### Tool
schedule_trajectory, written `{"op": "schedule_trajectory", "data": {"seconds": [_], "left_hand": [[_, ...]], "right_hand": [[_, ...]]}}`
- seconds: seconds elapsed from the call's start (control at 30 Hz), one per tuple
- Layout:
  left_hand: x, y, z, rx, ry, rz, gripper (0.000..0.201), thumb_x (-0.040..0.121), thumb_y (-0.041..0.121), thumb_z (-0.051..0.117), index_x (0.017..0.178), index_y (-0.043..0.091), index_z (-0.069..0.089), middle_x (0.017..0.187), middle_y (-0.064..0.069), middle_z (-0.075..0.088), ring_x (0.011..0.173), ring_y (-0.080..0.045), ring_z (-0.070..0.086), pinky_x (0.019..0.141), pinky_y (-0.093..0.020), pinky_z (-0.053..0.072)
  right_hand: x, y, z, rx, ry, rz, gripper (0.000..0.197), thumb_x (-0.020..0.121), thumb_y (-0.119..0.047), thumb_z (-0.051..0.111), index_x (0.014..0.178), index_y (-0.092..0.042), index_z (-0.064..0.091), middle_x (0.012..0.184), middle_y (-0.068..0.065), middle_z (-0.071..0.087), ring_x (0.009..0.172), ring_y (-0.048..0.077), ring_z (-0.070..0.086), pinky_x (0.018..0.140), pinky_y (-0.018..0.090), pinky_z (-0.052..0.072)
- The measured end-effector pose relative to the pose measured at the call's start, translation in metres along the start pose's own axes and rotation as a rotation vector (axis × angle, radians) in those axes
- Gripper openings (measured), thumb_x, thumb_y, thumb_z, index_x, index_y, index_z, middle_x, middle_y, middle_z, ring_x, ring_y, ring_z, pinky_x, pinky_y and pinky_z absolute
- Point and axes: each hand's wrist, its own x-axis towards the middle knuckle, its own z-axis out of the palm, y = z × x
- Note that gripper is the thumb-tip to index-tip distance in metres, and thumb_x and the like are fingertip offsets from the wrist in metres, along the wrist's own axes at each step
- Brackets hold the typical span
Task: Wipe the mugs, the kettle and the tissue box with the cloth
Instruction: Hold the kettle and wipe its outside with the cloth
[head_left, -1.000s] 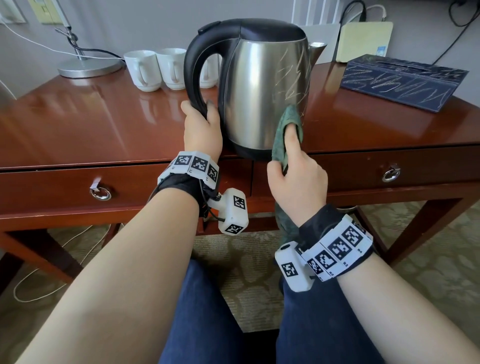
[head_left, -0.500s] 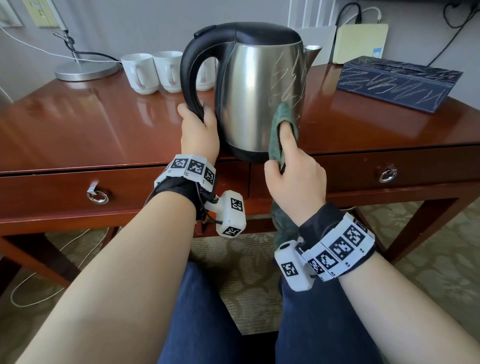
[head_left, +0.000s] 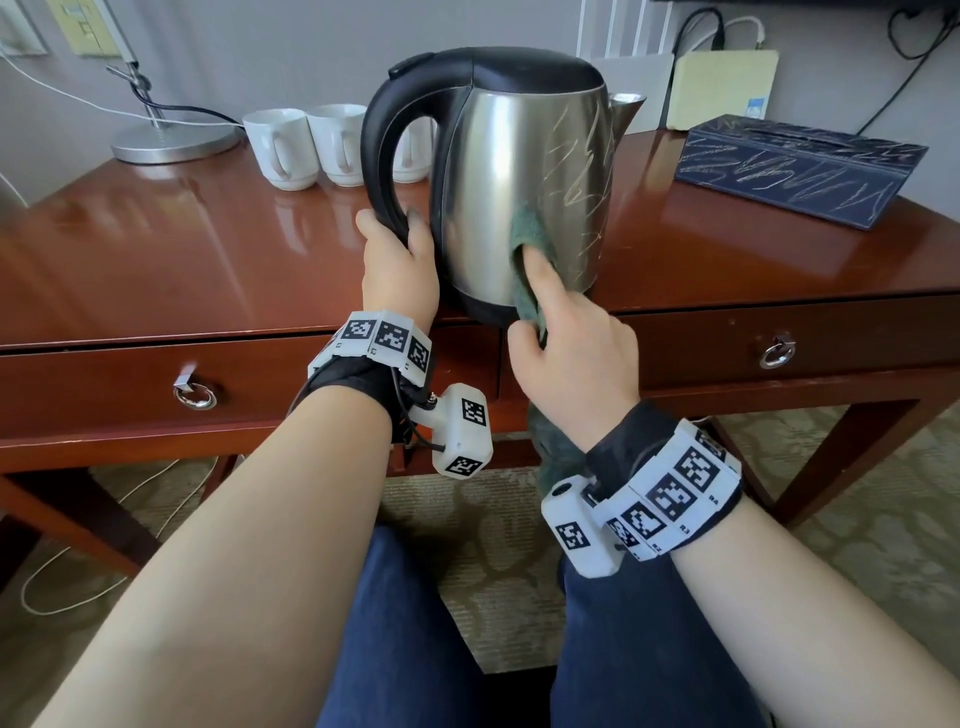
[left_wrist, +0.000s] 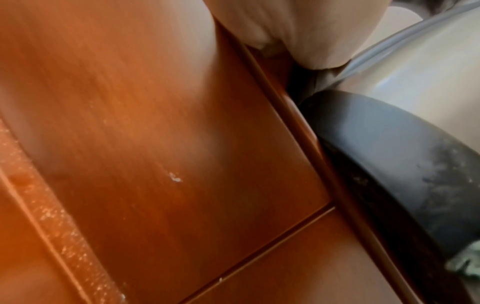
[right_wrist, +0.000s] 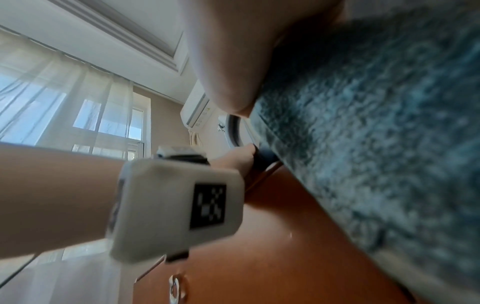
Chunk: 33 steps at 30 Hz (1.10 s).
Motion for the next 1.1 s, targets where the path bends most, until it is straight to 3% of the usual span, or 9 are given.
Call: {"op": "schedule_trajectory", "data": {"seconds": [0.07,0.17,0.33,0.47,0.67,0.77,0.87,0.97,1.1], "left_hand": [[-0.001,0.0,0.0,0.003,-0.005,-0.003,0.016,0.104,0.026,0.039,0.105,0.012,0.034,0.076,0.004,0.047,0.098,-0.04,0.058,0.079,-0.037,0.042],[-0.001,0.001,0.0,0.014,-0.006,0.001,0.016,0.105,0.026,0.039,0.104,0.011,0.032,0.081,-0.004,0.053,0.098,-0.04,0.058,0.076,-0.036,0.039],[0.0,0.0,-0.001,0.032,-0.015,0.001,0.015,0.105,0.026,0.038,0.105,0.011,0.032,0.076,0.006,0.046,0.097,-0.037,0.058,0.075,-0.032,0.037],[0.0,-0.001,0.0,0.02,-0.013,0.015,0.016,0.105,0.025,0.039,0.104,0.011,0.032,0.082,-0.003,0.053,0.093,-0.038,0.057,0.079,-0.036,0.04],[-0.001,-0.001,0.0,0.033,-0.008,0.028,0.015,0.105,0.024,0.039,0.104,0.01,0.032,0.074,0.008,0.044,0.077,-0.023,0.044,0.071,-0.028,0.032],[-0.001,0.0,0.0,0.016,-0.012,0.016,0.016,0.105,0.024,0.039,0.103,0.01,0.032,0.075,0.003,0.047,0.079,-0.027,0.046,0.072,-0.029,0.033],[0.0,-0.001,0.0,-0.008,-0.019,-0.004,0.017,0.104,0.026,0.039,0.103,0.01,0.033,0.076,-0.003,0.05,0.091,-0.039,0.057,0.075,-0.034,0.039],[0.001,-0.002,0.0,-0.016,-0.02,-0.012,0.017,0.104,0.026,0.04,0.104,0.01,0.033,0.072,0.005,0.045,0.096,-0.042,0.058,0.076,-0.036,0.041],[0.001,-0.001,0.0,-0.021,-0.019,-0.007,0.018,0.104,0.027,0.04,0.103,0.01,0.033,0.072,0.006,0.043,0.098,-0.043,0.057,0.076,-0.036,0.041]], "right_hand": [[0.006,0.001,-0.007,-0.024,0.018,0.028,0.065,0.085,-0.017,0.05,0.148,-0.025,0.034,0.074,0.002,0.049,0.068,0.034,0.057,0.059,0.03,0.031],[0.004,0.001,-0.01,-0.032,0.028,0.064,0.068,0.084,-0.016,0.05,0.149,-0.022,0.03,0.07,0.002,0.05,0.063,0.032,0.054,0.057,0.03,0.03],[-0.01,-0.003,0.003,0.008,-0.012,0.026,0.066,0.079,-0.017,0.048,0.145,-0.018,0.039,0.065,0.001,0.049,0.054,0.032,0.054,0.053,0.028,0.031],[-0.007,-0.008,0.005,0.018,-0.035,-0.028,0.063,0.078,-0.016,0.047,0.14,-0.023,0.047,0.063,-0.001,0.046,0.054,0.033,0.055,0.052,0.028,0.031],[0.013,-0.001,-0.018,-0.031,0.013,0.033,0.067,0.084,-0.016,0.048,0.148,-0.027,0.033,0.07,0.003,0.05,0.063,0.031,0.05,0.059,0.031,0.034],[0.01,0.004,-0.022,-0.032,0.01,0.091,0.07,0.086,-0.016,0.049,0.151,-0.023,0.025,0.07,0.002,0.049,0.061,0.024,0.042,0.059,0.03,0.028],[-0.001,0.005,-0.016,-0.016,-0.043,0.129,0.071,0.087,-0.016,0.049,0.152,-0.018,0.021,0.071,0.001,0.048,0.061,0.023,0.044,0.059,0.031,0.03],[-0.008,0.003,-0.01,0.019,-0.052,0.114,0.07,0.085,-0.015,0.05,0.151,-0.018,0.027,0.068,0.002,0.049,0.059,0.026,0.049,0.058,0.032,0.035],[-0.004,-0.004,-0.01,0.032,-0.039,0.055,0.068,0.082,-0.013,0.051,0.148,-0.021,0.036,0.066,0.002,0.048,0.057,0.029,0.051,0.056,0.03,0.033]]}}
